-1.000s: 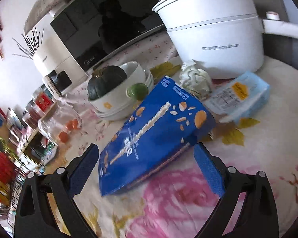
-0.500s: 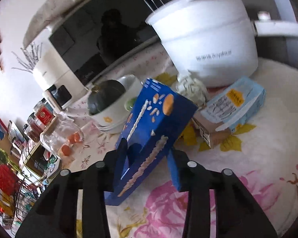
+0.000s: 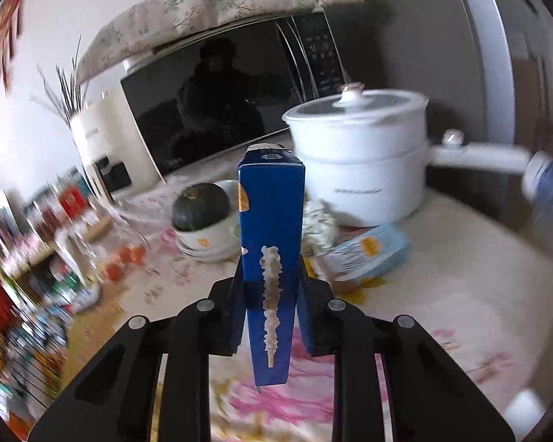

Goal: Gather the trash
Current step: 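Carry the bottle and blue carton to the white bin and release both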

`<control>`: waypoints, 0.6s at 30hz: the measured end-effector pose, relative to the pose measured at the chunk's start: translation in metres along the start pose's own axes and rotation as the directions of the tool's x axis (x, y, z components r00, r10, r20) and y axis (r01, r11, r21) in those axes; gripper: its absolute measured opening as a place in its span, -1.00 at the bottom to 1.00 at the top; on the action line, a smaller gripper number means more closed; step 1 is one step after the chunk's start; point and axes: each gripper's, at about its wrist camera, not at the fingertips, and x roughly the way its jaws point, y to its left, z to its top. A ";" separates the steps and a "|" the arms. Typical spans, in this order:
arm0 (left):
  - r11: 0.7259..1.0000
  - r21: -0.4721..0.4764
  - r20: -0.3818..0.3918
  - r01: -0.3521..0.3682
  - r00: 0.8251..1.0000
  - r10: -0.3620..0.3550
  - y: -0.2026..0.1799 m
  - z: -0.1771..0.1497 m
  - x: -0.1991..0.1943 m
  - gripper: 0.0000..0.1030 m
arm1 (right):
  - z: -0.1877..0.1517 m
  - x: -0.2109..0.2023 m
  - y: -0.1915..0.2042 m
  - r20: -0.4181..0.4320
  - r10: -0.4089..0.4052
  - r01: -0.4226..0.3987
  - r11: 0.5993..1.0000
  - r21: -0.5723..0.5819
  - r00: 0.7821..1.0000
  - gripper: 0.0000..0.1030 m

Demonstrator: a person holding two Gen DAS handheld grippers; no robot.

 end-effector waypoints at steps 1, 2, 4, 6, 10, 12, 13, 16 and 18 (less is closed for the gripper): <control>0.999 -0.041 -0.009 0.036 0.999 -0.037 0.002 0.001 -0.007 -0.54 | -0.001 -0.003 0.000 0.002 0.000 0.000 1.000 -0.004 1.000 0.02; 0.994 -0.078 -0.012 0.073 0.997 -0.074 0.003 0.000 -0.015 -0.54 | -0.002 -0.005 0.001 0.003 0.000 0.000 1.000 -0.006 1.000 0.02; 0.982 -0.133 -0.012 0.131 0.991 -0.134 0.006 0.000 -0.028 -0.54 | -0.003 -0.012 0.002 0.012 -0.001 0.001 1.000 -0.019 1.000 0.02; 0.962 -0.189 -0.005 0.197 0.979 -0.201 0.009 -0.002 -0.042 -0.54 | -0.003 -0.016 0.003 0.018 -0.003 0.003 1.000 -0.029 1.000 0.02; 0.905 -0.281 0.028 0.318 0.946 -0.324 0.016 -0.012 -0.074 -0.54 | -0.007 -0.027 0.006 0.030 -0.010 0.011 0.998 -0.057 1.000 0.02; 0.878 -0.313 0.049 0.363 0.929 -0.367 0.019 -0.019 -0.087 -0.55 | -0.012 -0.034 0.009 0.034 -0.022 0.024 0.996 -0.083 0.999 0.02; 0.859 -0.330 0.063 0.391 0.917 -0.393 0.021 -0.024 -0.094 -0.55 | -0.015 -0.038 0.010 0.033 -0.029 0.032 0.995 -0.099 0.999 0.02; 0.813 -0.367 0.106 0.452 0.889 -0.446 0.028 -0.036 -0.113 -0.54 | -0.027 -0.048 0.016 0.030 -0.056 0.061 0.985 -0.160 0.998 0.02; 0.776 -0.396 0.128 0.490 0.867 -0.482 0.033 -0.043 -0.120 -0.55 | -0.039 -0.057 0.018 0.035 -0.089 0.095 0.973 -0.210 0.995 0.02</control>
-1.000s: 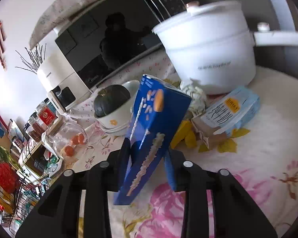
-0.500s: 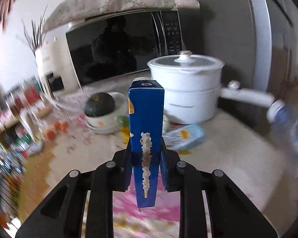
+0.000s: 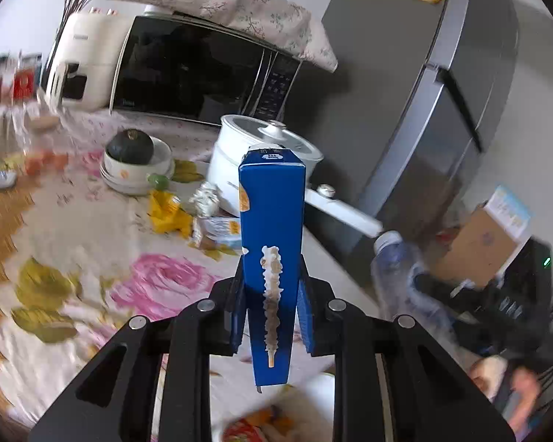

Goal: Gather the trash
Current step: 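Carry the bottle and blue carton to the white bin and release both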

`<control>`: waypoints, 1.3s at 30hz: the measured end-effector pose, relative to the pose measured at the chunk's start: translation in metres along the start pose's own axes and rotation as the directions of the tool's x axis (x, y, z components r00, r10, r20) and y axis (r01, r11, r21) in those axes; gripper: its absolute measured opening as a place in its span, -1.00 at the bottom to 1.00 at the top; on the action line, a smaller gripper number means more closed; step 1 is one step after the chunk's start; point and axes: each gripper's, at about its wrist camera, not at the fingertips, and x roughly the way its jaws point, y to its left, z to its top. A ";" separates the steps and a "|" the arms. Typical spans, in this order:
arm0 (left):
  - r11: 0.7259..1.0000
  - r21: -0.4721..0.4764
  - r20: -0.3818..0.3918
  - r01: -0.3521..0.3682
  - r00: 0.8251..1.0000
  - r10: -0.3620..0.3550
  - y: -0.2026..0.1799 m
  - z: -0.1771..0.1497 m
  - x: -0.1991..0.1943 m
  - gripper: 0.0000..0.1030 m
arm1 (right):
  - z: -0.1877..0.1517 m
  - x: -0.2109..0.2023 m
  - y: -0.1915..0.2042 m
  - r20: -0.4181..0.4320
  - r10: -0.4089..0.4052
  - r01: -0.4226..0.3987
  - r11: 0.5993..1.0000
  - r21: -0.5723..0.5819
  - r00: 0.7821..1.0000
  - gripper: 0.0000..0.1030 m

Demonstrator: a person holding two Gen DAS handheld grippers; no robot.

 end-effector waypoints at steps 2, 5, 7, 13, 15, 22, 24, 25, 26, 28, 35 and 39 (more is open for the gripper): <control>0.999 -0.021 -0.005 0.042 0.999 -0.042 0.001 -0.001 -0.005 -0.55 | -0.017 -0.010 0.001 -0.003 -0.043 0.042 0.998 -0.050 0.999 0.02; 0.998 0.018 0.012 0.064 0.998 -0.065 -0.007 -0.003 -0.016 -0.55 | -0.048 -0.020 -0.005 -0.029 -0.096 0.093 0.992 -0.082 0.995 0.03; 0.996 0.021 0.009 0.092 0.996 -0.092 -0.009 -0.004 -0.021 -0.54 | -0.074 -0.022 -0.009 -0.073 -0.142 0.134 0.986 -0.102 0.987 0.04; 0.987 0.043 0.002 0.155 0.988 -0.156 -0.019 -0.008 -0.034 -0.54 | -0.105 -0.019 -0.001 -0.089 -0.203 0.184 0.966 -0.179 0.975 0.61; 0.985 0.048 0.007 0.167 0.986 -0.167 -0.022 -0.008 -0.038 -0.54 | -0.102 -0.025 0.002 -0.029 -0.219 0.209 0.959 -0.192 0.975 0.66; 0.979 0.064 -0.013 0.196 0.981 -0.195 -0.033 -0.013 -0.041 -0.54 | -0.088 -0.037 -0.003 0.174 -0.412 0.439 0.883 -0.166 0.894 0.86; 0.977 0.072 -0.027 0.201 0.980 -0.199 -0.037 -0.016 -0.039 -0.54 | -0.083 -0.043 -0.004 0.251 -0.477 0.521 0.840 -0.153 0.842 0.86; 0.976 0.075 -0.037 0.204 0.979 -0.201 -0.040 -0.018 -0.038 -0.54 | -0.081 -0.045 -0.004 0.274 -0.500 0.550 0.822 -0.149 0.821 0.86; 0.975 0.079 -0.054 0.207 0.978 -0.203 -0.043 -0.022 -0.036 -0.54 | -0.080 -0.048 -0.005 0.309 -0.535 0.595 0.790 -0.147 0.787 0.86; 0.974 0.077 -0.082 0.214 0.975 -0.207 -0.047 -0.027 -0.032 -0.54 | -0.078 -0.051 -0.006 0.354 -0.585 0.660 0.737 -0.145 0.730 0.86; 0.973 0.079 -0.179 0.218 0.963 -0.201 -0.059 -0.053 -0.019 -0.54 | -0.073 -0.065 -0.009 0.432 -0.640 0.745 0.656 -0.124 0.635 0.86; 0.971 0.069 -0.231 0.227 0.951 -0.206 -0.064 -0.065 -0.013 -0.54 | -0.071 -0.069 -0.010 0.439 -0.645 0.749 0.654 -0.107 0.626 0.86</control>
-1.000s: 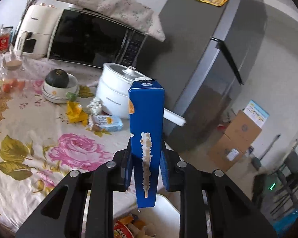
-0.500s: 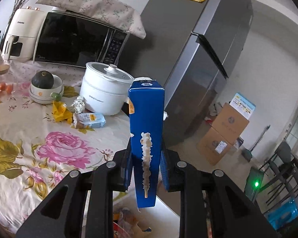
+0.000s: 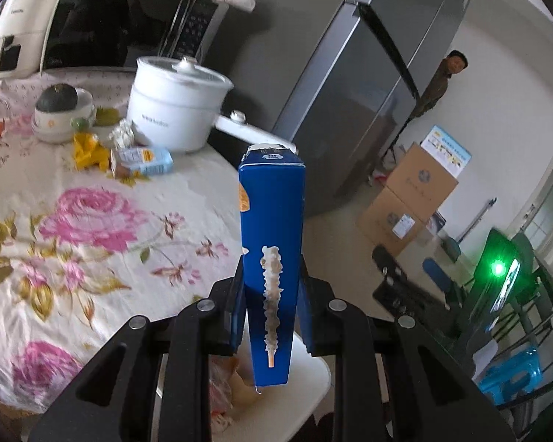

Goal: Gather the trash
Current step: 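Carry the bottle and blue carton to the white bin and release both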

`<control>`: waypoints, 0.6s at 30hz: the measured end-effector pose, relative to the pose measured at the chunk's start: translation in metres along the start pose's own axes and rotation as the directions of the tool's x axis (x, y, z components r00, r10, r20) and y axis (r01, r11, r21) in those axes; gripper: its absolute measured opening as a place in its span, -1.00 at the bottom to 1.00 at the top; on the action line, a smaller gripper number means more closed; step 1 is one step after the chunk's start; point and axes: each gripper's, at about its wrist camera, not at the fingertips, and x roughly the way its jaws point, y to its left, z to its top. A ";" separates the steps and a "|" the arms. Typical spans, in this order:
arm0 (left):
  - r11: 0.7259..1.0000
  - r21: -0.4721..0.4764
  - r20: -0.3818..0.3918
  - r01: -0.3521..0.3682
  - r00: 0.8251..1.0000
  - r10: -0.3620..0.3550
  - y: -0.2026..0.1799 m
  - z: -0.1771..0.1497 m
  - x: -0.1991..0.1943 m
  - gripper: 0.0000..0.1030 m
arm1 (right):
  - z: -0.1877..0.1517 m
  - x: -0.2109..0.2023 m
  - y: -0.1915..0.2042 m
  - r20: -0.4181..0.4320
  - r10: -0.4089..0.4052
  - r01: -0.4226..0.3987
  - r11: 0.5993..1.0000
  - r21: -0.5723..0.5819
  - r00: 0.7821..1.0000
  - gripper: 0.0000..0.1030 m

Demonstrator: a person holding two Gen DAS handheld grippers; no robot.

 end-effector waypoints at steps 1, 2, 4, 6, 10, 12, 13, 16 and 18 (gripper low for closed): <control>1.000 0.001 -0.021 0.002 1.000 -0.002 -0.001 -0.003 0.004 -0.53 | 0.000 0.001 -0.001 -0.004 -0.004 0.004 1.000 0.002 1.000 0.86; 1.000 0.002 -0.031 0.001 1.000 -0.001 -0.003 -0.006 0.006 -0.50 | 0.000 0.002 0.001 -0.005 -0.007 0.007 1.000 0.002 1.000 0.86; 1.000 0.007 -0.063 -0.005 0.998 0.005 -0.005 -0.011 0.012 -0.49 | 0.000 0.002 0.001 -0.005 -0.015 0.015 1.000 0.004 1.000 0.86; 1.000 0.012 -0.081 -0.008 0.997 0.009 -0.005 -0.014 0.017 -0.47 | 0.000 0.002 0.000 -0.004 -0.018 0.018 1.000 0.009 1.000 0.86; 1.000 0.007 -0.107 -0.010 0.994 0.011 -0.003 -0.017 0.023 -0.23 | -0.002 0.005 0.000 -0.020 -0.014 0.014 1.000 0.012 1.000 0.86; 1.000 0.006 -0.107 -0.020 0.994 0.020 -0.002 -0.017 0.024 -0.13 | -0.002 0.006 0.000 -0.025 -0.011 0.011 1.000 0.008 1.000 0.86; 1.000 0.010 -0.105 -0.028 0.994 0.029 -0.002 -0.017 0.024 -0.13 | -0.002 0.006 0.000 -0.028 -0.008 0.009 1.000 0.007 1.000 0.86; 0.997 0.034 -0.079 -0.073 0.994 0.075 -0.003 -0.016 0.021 -0.04 | -0.004 0.007 0.004 -0.035 0.003 -0.003 1.000 0.000 0.999 0.86; 0.990 0.060 -0.042 -0.127 0.991 0.130 -0.004 -0.015 0.018 0.15 | -0.004 0.006 0.007 -0.035 0.008 -0.008 1.000 -0.005 0.999 0.86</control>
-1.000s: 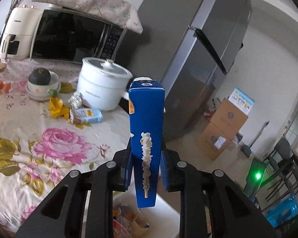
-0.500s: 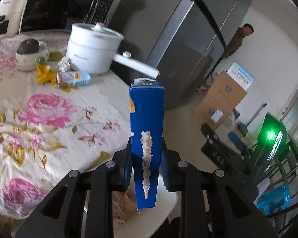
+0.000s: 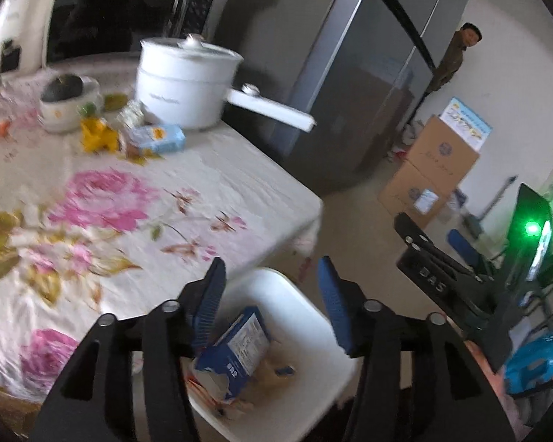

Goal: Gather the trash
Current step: 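Carry the bottle and blue carton to the white bin and release both, then move both tools back over the table toward the yellow snack wrapper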

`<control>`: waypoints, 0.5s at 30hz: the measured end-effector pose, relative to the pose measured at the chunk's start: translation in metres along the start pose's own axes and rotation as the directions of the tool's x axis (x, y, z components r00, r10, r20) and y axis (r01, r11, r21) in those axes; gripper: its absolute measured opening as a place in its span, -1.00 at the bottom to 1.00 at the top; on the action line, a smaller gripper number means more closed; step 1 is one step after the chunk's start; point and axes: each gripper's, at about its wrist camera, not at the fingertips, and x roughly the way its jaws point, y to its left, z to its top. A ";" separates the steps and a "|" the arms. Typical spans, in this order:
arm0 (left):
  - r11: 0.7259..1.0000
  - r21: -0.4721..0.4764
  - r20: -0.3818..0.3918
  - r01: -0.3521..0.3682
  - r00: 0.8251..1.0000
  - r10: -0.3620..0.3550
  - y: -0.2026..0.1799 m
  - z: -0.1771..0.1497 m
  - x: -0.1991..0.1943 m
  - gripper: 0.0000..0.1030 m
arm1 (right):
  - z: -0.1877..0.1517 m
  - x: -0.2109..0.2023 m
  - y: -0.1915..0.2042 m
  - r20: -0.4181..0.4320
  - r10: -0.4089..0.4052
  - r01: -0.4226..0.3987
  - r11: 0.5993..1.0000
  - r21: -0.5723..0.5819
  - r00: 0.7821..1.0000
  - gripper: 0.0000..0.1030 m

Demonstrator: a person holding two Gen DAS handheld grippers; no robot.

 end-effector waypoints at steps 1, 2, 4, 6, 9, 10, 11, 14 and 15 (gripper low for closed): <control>0.999 0.010 0.020 -0.031 0.999 0.031 0.000 0.000 -0.002 0.21 | 0.000 0.000 0.002 -0.001 0.006 -0.006 1.000 -0.003 1.000 0.86; 0.998 0.017 0.035 -0.054 0.998 0.054 0.000 0.000 -0.003 0.31 | 0.000 0.000 0.004 -0.002 0.009 -0.009 1.000 -0.005 1.000 0.86; 0.991 0.034 0.083 -0.133 0.988 0.129 0.000 0.000 -0.008 0.45 | -0.001 0.001 0.008 -0.006 0.020 -0.020 1.000 -0.009 1.000 0.86; 0.979 0.041 0.124 -0.198 0.974 0.191 0.002 0.001 -0.012 0.64 | -0.001 0.001 0.013 -0.013 0.031 -0.031 0.999 -0.011 0.999 0.86; 0.952 0.036 0.180 -0.305 0.939 0.294 0.010 0.002 -0.018 0.76 | -0.002 0.002 0.022 -0.023 0.053 -0.054 0.998 -0.019 0.998 0.86; 0.941 0.034 0.195 -0.336 0.926 0.324 0.012 0.002 -0.019 0.78 | -0.002 0.002 0.026 -0.027 0.061 -0.061 0.998 -0.024 0.998 0.86; 0.930 0.032 0.211 -0.367 0.912 0.352 0.015 0.003 -0.021 0.83 | -0.002 0.002 0.029 -0.031 0.067 -0.068 0.997 -0.029 0.997 0.86; 0.908 0.017 0.228 -0.418 0.886 0.403 0.025 0.005 -0.023 0.84 | -0.003 0.005 0.043 -0.050 0.092 -0.094 0.994 -0.050 0.995 0.86; 0.902 0.004 0.226 -0.431 0.879 0.419 0.031 0.005 -0.024 0.84 | -0.004 0.006 0.049 -0.055 0.099 -0.102 0.993 -0.058 0.994 0.86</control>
